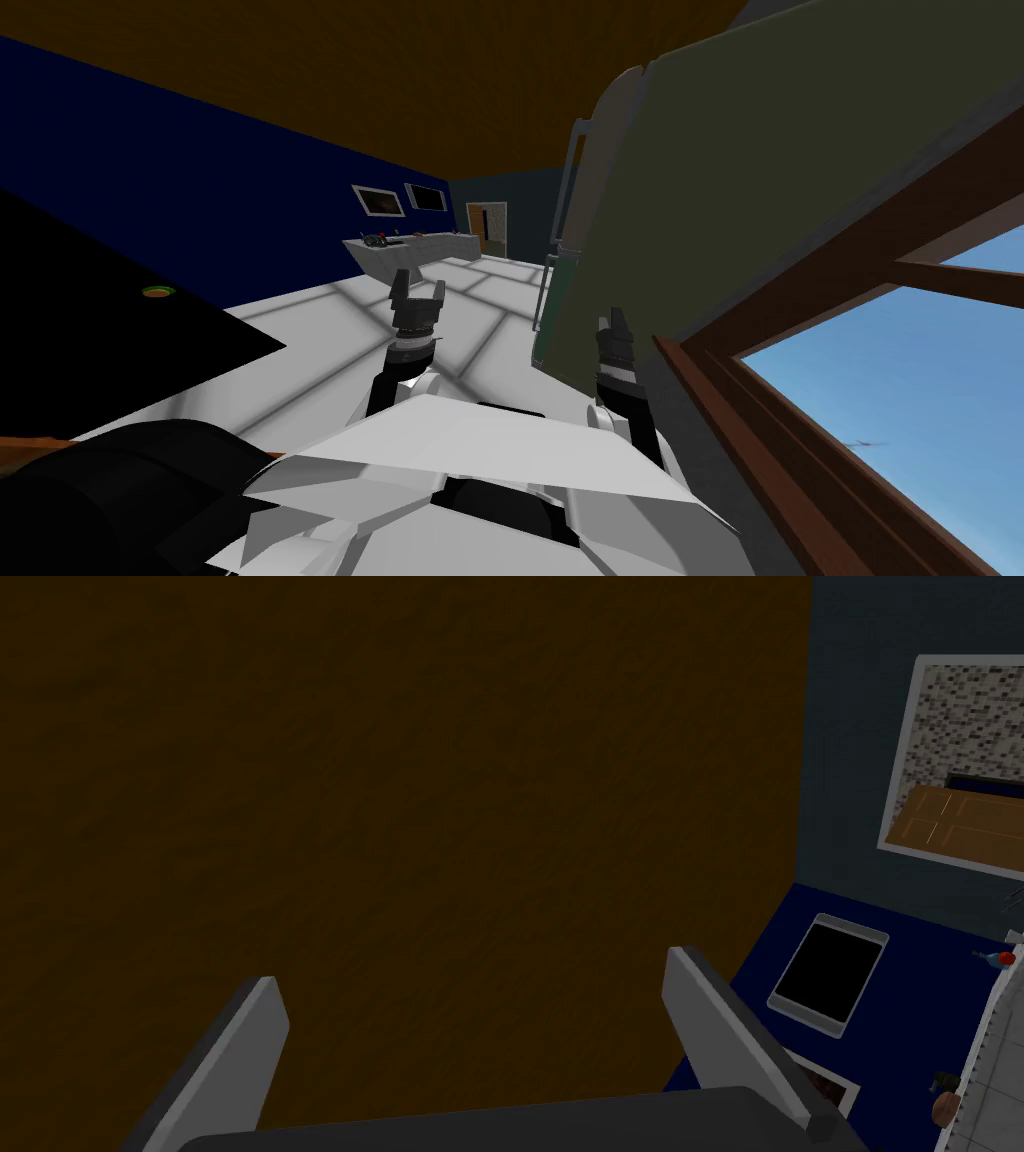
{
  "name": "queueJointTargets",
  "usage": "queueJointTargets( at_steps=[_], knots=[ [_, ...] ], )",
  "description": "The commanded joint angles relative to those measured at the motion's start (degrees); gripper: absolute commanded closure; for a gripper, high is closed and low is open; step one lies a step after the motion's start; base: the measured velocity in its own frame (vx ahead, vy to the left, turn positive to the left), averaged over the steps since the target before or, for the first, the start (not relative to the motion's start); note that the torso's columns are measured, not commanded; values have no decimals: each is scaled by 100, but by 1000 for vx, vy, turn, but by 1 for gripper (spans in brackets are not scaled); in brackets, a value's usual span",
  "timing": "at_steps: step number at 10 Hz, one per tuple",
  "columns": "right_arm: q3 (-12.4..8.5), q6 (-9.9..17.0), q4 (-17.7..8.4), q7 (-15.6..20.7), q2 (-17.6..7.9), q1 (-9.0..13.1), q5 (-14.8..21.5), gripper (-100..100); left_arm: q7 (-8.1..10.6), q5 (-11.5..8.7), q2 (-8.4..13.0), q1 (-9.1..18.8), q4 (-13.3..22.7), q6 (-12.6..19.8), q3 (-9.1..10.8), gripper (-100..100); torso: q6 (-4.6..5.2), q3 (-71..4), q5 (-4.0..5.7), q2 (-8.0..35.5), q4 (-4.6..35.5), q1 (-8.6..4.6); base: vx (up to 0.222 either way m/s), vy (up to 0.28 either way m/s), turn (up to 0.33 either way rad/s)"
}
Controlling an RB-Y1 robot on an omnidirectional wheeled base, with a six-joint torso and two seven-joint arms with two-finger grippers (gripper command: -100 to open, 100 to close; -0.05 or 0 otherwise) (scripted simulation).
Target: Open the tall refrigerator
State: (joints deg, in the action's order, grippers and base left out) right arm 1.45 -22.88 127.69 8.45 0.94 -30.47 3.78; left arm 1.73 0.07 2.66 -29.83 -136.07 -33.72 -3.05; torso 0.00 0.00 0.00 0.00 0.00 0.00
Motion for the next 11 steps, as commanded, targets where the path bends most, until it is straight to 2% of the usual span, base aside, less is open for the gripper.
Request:
queueJointTargets(
  at_steps=[1,9,10,11],
  knots=[
    [0,0,0,0,0,0,0,0,0,0,0,0,0,0,0,0,0,-467,0,232,235,0,0,0,0],
    [0,-1,2,0,0,0,0,0,0,0,0,0,-2,0,0,0,0,-7073,0,3539,3537,0,0,0,0],
    [-40,18,3,23,-219,9,39,-100,0,0,0,0,-2,-1,0,0,0,-7919,0,3962,3960,0,25,12,-25],
    [-81,36,6,46,-378,18,78,-100,0,0,0,-1,0,0,0,0,0,-8317,-1,4149,4148,2,49,19,-52]
  ],
)
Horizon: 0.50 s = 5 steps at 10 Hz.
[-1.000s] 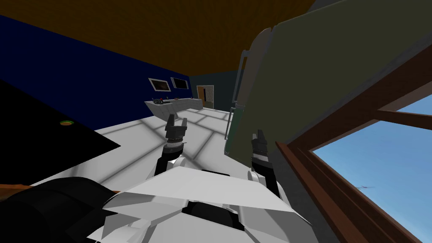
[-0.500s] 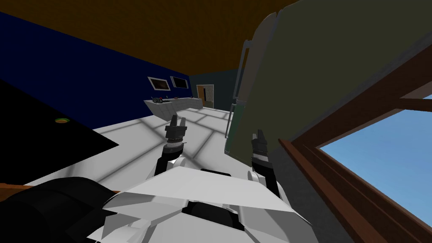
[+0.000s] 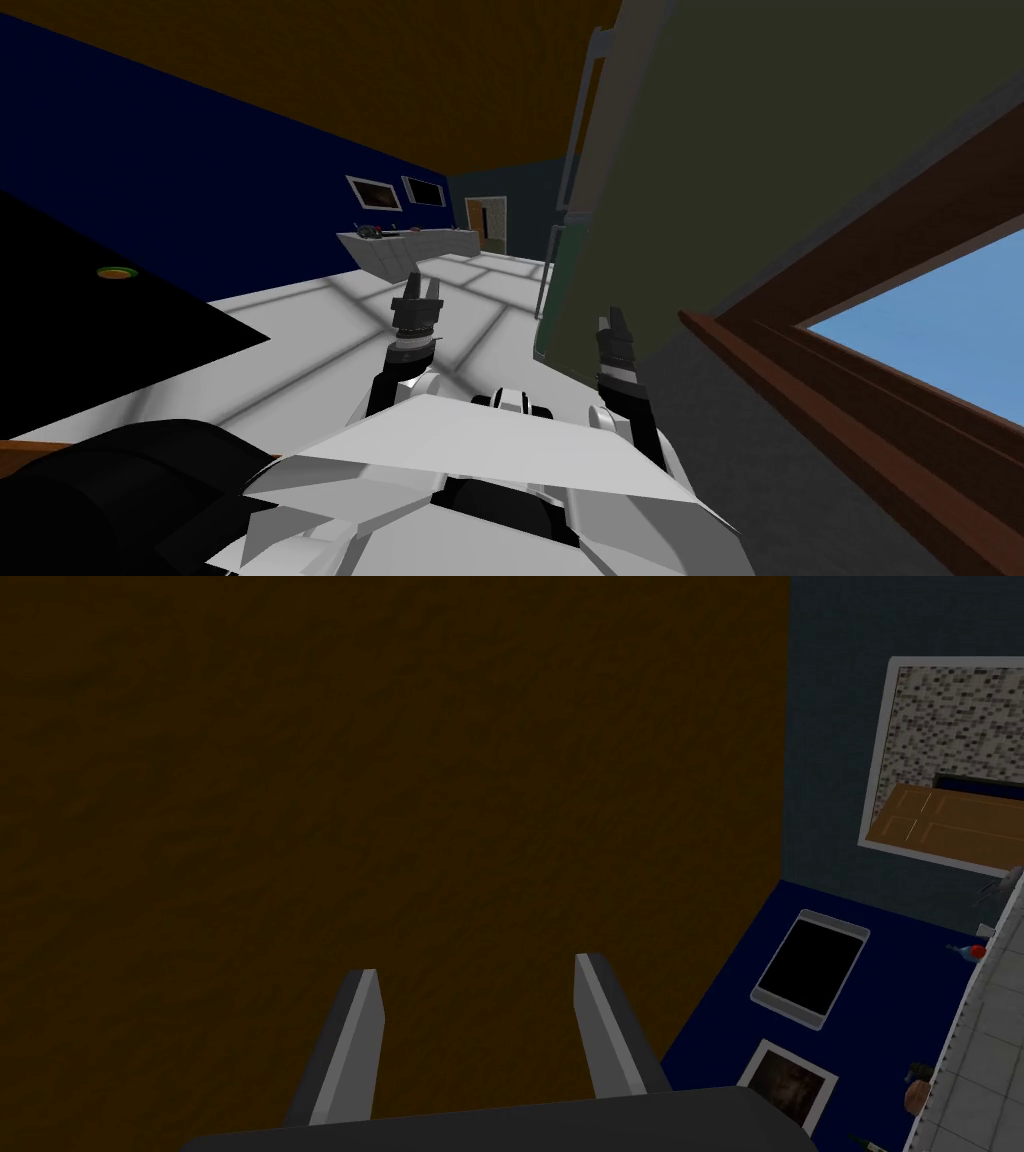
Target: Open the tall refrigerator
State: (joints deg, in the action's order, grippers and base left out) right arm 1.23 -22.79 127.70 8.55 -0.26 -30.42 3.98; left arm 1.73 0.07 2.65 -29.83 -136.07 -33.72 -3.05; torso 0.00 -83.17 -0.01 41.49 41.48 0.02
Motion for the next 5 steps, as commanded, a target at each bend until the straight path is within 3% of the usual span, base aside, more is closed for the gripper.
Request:
queueJointTargets(
  at_steps=[1,5],
  knots=[
    [-113,51,8,66,-423,24,108,-100,0,0,0,-1,0,0,0,0,0,-116,0,47,54,1,65,24,-56],
    [-434,191,52,249,-1063,87,417,-100,0,0,0,-1,0,0,0,0,0,-144,1,73,79,-5,97,49,-77]
  ],
)
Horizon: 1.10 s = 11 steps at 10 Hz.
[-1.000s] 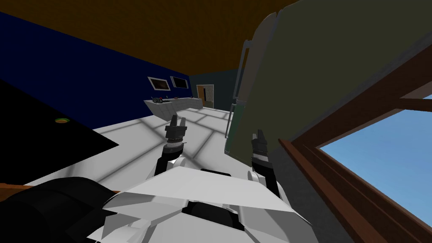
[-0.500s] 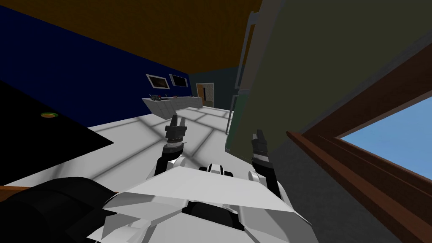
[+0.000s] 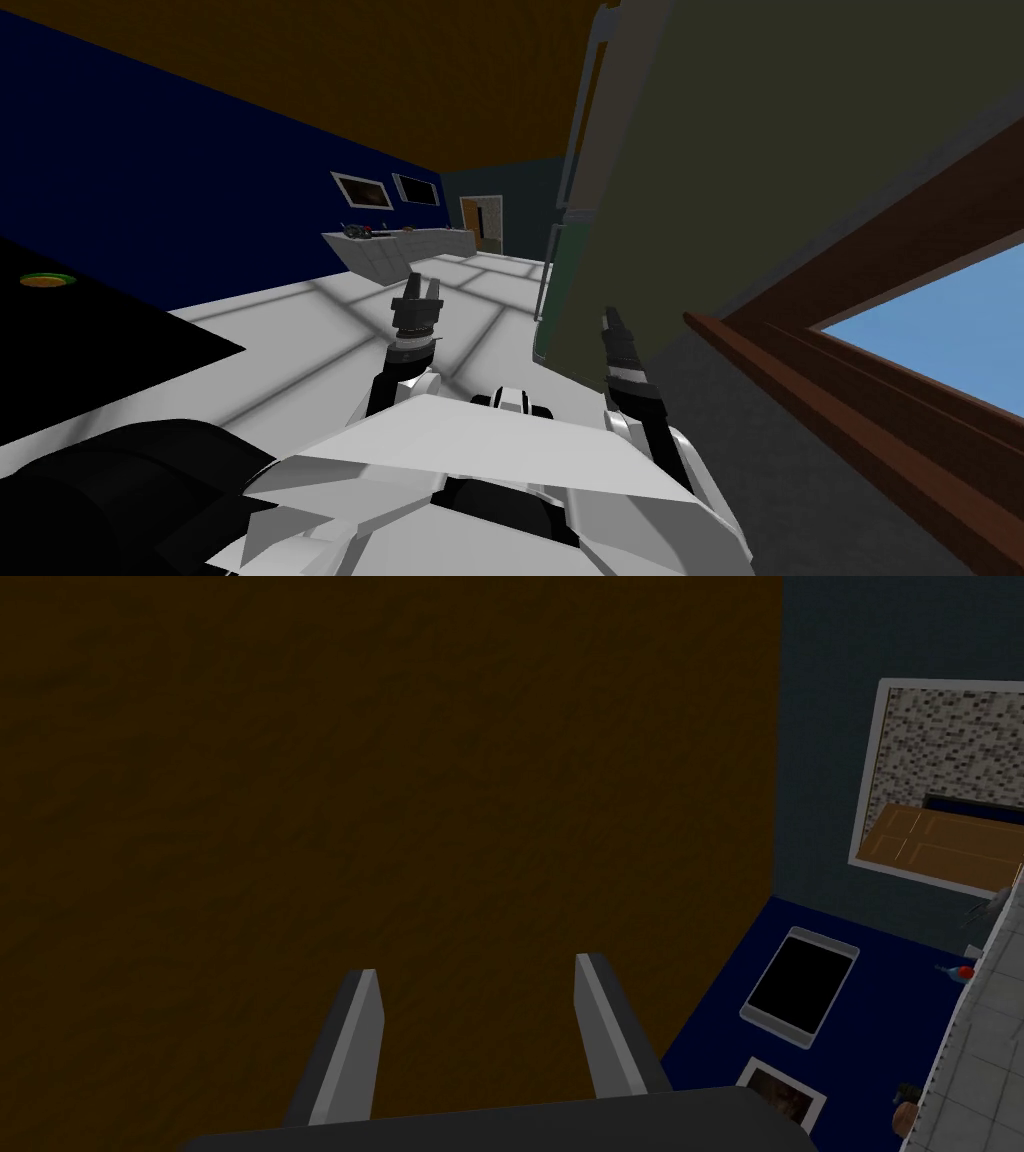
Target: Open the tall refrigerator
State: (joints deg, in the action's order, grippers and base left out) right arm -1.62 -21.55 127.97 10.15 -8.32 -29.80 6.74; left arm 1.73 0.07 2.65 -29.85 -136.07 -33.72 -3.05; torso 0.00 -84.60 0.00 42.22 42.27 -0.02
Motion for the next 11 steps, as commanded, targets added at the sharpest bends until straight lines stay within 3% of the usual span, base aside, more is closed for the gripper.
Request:
queueJointTargets(
  at_steps=[1,11],
  knots=[
    [-251,111,45,148,-408,44,240,-100,0,0,0,0,0,0,0,0,0,-2,-1,-2,-1,5,130,84,-117],
    [-1573,663,366,913,-1803,269,1520,-100,0,0,-1,-1,0,0,-1,0,-1,-2,-3,-2,-1,11,170,103,-132]
  ],
)
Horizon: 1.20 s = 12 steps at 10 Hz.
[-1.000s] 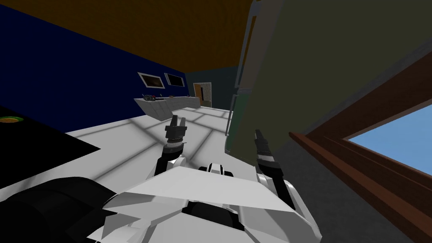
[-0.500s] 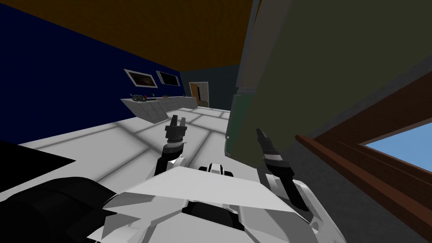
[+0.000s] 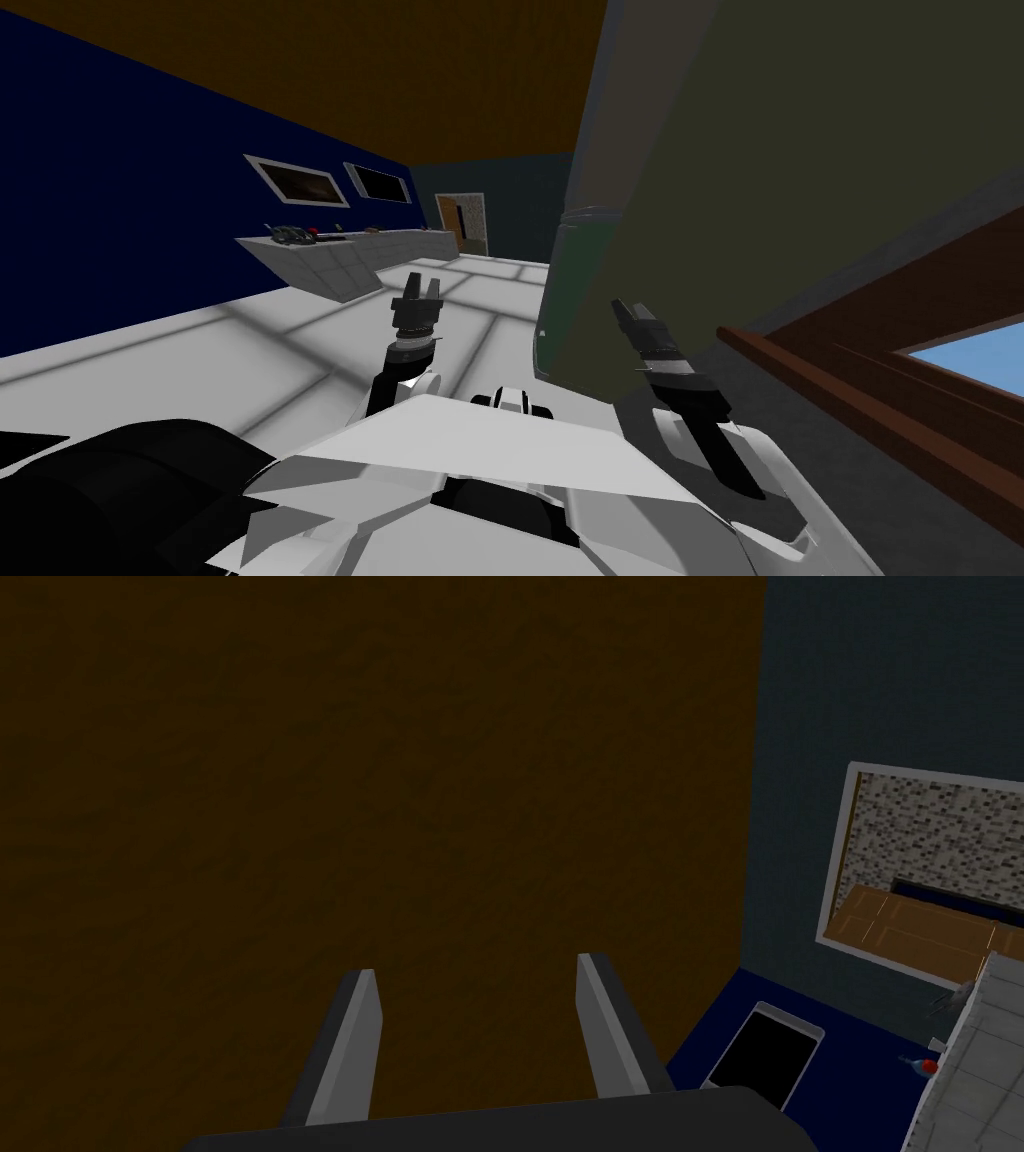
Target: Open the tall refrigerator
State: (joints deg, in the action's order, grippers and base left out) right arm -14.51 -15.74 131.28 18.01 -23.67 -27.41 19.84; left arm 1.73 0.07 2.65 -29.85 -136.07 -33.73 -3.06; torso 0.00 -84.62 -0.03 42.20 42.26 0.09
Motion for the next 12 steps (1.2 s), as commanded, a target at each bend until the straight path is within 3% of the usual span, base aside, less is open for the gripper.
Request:
queueJointTargets(
  at_steps=[1,6,7,9,10,12],
  knots=[
    [-434,147,60,212,-427,58,353,-100,0,0,0,0,0,0,0,0,1,5,4,10,2,-16,159,114,-146],
    [-1197,489,114,644,-1292,220,1086,-100,0,0,0,0,0,0,0,0,-1,5,1,6,2,0,183,145,-152],
    [-1197,489,114,644,-1338,220,1086,-100,0,0,0,0,0,0,0,0,1,8,3,13,3,-10,107,93,-55],
    [-1502,630,104,814,-1678,291,1378,-100,0,0,1,1,0,0,1,0,2,14,8,20,7,-24,125,114,-122],
    [-1502,630,104,814,-1742,291,1378,-100,0,0,1,1,0,0,1,0,1,6,2,8,3,-4,92,98,-60],
    [-1800,771,84,980,-2102,364,1662,-100,0,0,1,1,0,0,1,0,2,7,6,11,4,-19,116,84,-119]
  ],
)
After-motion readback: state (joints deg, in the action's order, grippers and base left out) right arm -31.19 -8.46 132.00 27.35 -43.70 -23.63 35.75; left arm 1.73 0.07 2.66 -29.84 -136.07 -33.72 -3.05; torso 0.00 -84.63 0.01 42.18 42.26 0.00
